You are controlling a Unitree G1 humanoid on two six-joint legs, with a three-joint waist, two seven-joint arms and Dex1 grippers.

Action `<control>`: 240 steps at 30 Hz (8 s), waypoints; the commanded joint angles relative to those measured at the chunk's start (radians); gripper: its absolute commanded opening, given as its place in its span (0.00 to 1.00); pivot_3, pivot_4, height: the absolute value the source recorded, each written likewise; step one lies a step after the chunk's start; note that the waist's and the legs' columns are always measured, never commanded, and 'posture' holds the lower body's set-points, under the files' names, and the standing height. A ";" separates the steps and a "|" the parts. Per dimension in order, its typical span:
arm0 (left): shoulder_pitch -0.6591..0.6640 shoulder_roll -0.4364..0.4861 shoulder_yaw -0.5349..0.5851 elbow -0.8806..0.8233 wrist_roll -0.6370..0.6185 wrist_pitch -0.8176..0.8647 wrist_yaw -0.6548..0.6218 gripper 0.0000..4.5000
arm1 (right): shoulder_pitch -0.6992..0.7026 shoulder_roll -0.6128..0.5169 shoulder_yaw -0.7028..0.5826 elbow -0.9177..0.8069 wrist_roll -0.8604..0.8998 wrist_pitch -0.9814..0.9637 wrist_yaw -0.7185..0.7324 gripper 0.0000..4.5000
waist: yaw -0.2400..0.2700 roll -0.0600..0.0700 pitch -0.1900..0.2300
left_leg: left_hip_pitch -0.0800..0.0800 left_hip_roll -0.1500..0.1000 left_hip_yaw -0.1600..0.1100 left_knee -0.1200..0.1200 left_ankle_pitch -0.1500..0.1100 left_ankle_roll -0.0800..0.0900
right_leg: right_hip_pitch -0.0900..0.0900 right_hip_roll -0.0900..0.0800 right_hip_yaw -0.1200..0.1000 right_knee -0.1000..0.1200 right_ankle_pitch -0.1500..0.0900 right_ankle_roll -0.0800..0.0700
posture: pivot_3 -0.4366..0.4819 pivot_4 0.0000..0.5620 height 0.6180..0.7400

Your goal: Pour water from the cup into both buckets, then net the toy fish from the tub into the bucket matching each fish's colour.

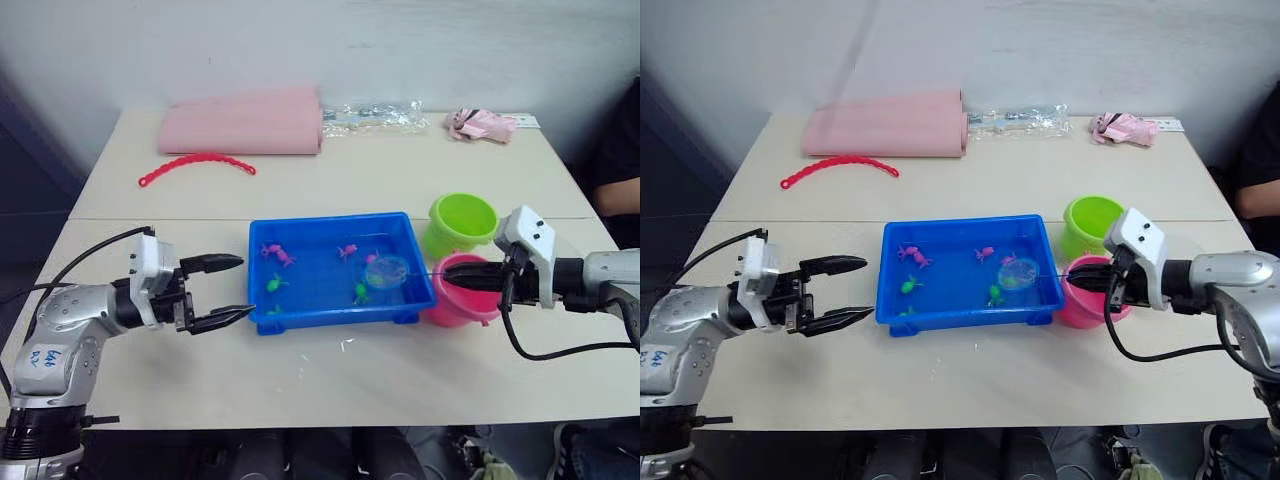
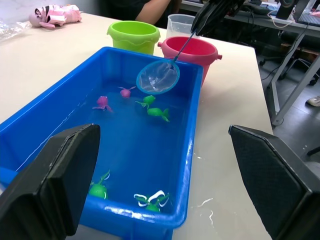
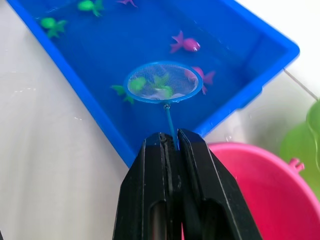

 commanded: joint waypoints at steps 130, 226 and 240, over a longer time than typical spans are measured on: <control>0.017 -0.011 0.046 -0.030 -0.085 0.051 0.116 1.00 | -0.149 0.119 0.337 0.013 -0.029 -0.041 -0.416 0.00 | -0.023 0.001 -0.001 | 0.001 0.002 0.001 -0.007 0.001 -0.003 | 0.001 0.004 0.003 -0.008 0.000 -0.001 | 0.48 0.27 1.00; -0.340 -0.225 -0.249 0.263 -0.007 -0.029 -0.077 1.00 | 0.804 0.183 -0.657 0.272 -0.905 -1.730 -0.688 0.00 | 0.000 0.001 -0.001 | 0.005 0.001 0.001 -0.004 0.007 -0.006 | 0.003 0.013 0.006 -0.003 0.001 0.000 | 0.48 0.27 1.00; -0.128 -0.058 0.102 0.186 -0.099 0.040 0.080 1.00 | 0.460 0.018 -0.112 -0.175 0.374 -0.512 -0.456 0.00 | -0.024 0.001 -0.002 | 0.018 0.011 -0.002 -0.008 -0.001 -0.002 | 0.018 0.012 0.009 -0.011 0.003 -0.006 | 0.48 0.27 1.00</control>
